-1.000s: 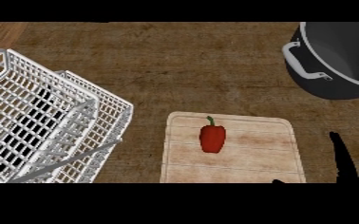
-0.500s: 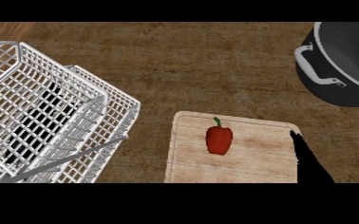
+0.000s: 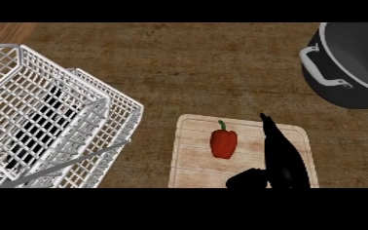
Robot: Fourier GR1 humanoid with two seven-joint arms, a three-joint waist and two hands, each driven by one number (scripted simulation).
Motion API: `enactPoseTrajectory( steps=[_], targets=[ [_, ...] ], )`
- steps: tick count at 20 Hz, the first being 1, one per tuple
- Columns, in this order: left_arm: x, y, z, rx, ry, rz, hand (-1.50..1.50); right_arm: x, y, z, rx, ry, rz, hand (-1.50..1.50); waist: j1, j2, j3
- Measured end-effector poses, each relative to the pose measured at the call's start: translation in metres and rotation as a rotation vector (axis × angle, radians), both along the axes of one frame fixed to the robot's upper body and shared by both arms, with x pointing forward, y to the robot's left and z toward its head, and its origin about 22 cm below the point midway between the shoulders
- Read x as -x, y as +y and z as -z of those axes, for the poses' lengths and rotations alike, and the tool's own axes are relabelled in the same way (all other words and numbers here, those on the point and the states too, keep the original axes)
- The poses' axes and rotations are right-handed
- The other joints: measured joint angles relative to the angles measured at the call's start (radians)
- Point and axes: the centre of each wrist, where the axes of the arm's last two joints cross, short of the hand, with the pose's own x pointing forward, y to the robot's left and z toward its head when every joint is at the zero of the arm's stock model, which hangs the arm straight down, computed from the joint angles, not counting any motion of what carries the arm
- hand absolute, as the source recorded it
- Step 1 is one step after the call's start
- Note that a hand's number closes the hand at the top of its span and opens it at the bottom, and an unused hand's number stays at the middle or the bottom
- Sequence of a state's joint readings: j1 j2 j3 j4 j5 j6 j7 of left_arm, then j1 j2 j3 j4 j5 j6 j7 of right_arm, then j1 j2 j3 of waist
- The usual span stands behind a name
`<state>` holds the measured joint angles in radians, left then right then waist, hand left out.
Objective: Pick the bell pepper from the cutting board and place it in the pot
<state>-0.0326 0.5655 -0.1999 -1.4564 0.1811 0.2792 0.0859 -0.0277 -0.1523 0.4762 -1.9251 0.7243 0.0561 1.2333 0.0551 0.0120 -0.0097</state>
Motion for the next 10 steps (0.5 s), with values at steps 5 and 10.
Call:
enactPoseTrajectory(
  steps=[5,10],
  targets=[
    [0.004,0.0,0.006,0.003,0.004,-0.013,0.0,-0.024,0.016,0.006,0.021,0.061,-0.015,-1.5,-0.012,-0.004,0.001],
    [0.007,0.0,0.009,0.0,0.005,-0.023,0.0,-0.049,0.028,0.011,0.044,0.112,-0.037,-1.5,-0.021,-0.006,0.003]
  ],
)
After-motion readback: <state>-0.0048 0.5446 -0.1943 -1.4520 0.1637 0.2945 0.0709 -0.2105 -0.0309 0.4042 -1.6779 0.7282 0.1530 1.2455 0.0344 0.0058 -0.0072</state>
